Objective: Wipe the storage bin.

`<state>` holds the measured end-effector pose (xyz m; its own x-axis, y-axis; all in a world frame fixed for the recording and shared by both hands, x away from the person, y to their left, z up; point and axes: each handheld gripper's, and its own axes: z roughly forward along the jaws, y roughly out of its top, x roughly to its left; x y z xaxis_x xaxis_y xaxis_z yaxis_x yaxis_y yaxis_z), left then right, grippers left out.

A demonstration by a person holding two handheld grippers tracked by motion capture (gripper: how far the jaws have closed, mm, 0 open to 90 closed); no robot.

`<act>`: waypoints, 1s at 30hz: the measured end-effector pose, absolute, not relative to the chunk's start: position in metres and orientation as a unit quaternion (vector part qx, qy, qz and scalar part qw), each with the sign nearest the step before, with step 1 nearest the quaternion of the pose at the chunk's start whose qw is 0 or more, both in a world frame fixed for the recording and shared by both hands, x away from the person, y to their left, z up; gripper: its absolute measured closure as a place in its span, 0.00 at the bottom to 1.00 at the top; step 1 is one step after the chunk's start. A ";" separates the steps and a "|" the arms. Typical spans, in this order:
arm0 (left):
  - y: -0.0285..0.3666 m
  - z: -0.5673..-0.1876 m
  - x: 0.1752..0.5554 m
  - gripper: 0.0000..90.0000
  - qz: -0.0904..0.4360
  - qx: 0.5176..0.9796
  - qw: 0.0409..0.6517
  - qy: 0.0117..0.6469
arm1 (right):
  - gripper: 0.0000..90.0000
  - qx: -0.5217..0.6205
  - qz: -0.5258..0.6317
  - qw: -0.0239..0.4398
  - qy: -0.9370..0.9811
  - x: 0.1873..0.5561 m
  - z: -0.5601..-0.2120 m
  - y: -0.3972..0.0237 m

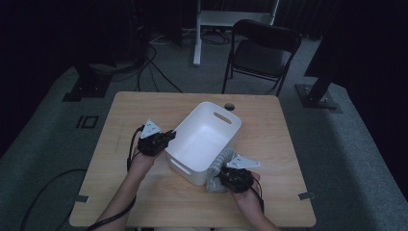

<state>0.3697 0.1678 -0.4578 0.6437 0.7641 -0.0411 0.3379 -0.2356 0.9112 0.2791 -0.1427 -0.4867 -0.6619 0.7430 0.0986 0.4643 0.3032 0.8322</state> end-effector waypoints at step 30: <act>0.167 -0.459 0.370 0.94 0.226 0.748 0.500 0.373 | 0.84 0.382 0.468 0.139 0.785 0.275 -0.473 -0.156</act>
